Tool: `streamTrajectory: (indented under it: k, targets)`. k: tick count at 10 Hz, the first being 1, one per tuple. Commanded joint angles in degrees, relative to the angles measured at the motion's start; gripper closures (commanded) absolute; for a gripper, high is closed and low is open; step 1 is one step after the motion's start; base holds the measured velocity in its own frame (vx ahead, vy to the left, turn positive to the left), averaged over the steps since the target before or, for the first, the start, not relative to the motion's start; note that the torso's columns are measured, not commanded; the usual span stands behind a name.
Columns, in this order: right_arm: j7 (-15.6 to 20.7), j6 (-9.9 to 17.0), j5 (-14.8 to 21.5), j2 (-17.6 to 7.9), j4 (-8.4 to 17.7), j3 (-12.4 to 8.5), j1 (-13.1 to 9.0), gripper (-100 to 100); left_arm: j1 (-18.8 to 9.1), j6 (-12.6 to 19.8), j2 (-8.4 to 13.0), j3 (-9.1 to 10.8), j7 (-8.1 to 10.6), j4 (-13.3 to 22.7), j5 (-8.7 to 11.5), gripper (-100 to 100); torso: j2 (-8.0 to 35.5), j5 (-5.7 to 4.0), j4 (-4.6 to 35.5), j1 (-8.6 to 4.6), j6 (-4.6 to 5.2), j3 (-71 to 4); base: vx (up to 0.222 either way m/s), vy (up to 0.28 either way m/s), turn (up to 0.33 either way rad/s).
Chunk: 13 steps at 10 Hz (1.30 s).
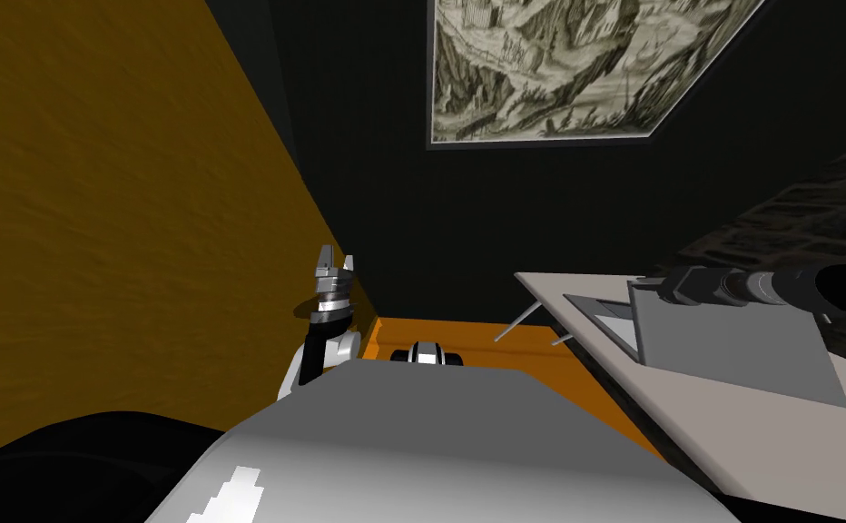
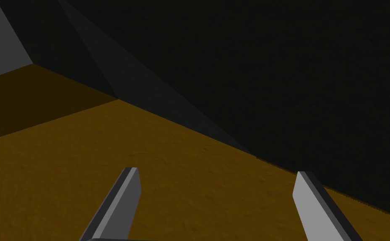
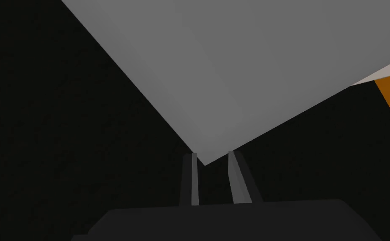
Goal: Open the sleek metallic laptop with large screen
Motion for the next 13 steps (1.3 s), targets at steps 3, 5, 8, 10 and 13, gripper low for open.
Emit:
streamTrajectory:
  k: [3, 5, 8, 10, 13]
  targets:
    - [-2.6, 2.6, -2.3, 4.9, 3.0, -2.5, -1.9, -100, 0.0, 0.0, 0.0, 0.0, 0.0, 0.0, 0.0, 0, -0.2, 0.02, 0.0, 0.01, 0.0, -0.1, -0.042, 0.011, -0.03]
    - [-3.3, 3.3, -3.1, 6.3, 3.8, -3.2, -2.3, -100, 0.0, 0.0, 0.0, 0.0, 0.0, 0.0, 0.0, 0, -0.3, 0.0, -0.1, -0.02, -0.02, -0.2, -0.03, 0.008, -0.019]
    - [-6.5, 4.7, -0.7, 8.1, 1.0, -4.4, -3.9, -100, 0.0, 0.0, 0.0, 0.0, 0.0, 0.0, 0.0, 0, -0.3, 0.02, -0.1, 0.0, -0.02, -0.2, -0.022, -0.009, -0.043]
    - [-8.3, 4.7, 2.3, 8.1, 0.8, -4.4, -3.9, -100, 0.0, 0.0, 0.0, 0.0, 0.0, 0.0, 0.0, 0, -0.2, -0.04, -0.1, -0.12, -0.01, -0.1, -0.013, -0.036, -0.017]
    - [-13.0, 5.4, 8.1, 9.4, -2.3, -5.3, -5.5, -100, 0.0, 0.0, 0.0, 0.0, 0.0, 0.0, 0.0, 0, -0.2, 0.0, -0.1, -0.02, -0.01, -0.2, -0.008, -0.041, -0.042]
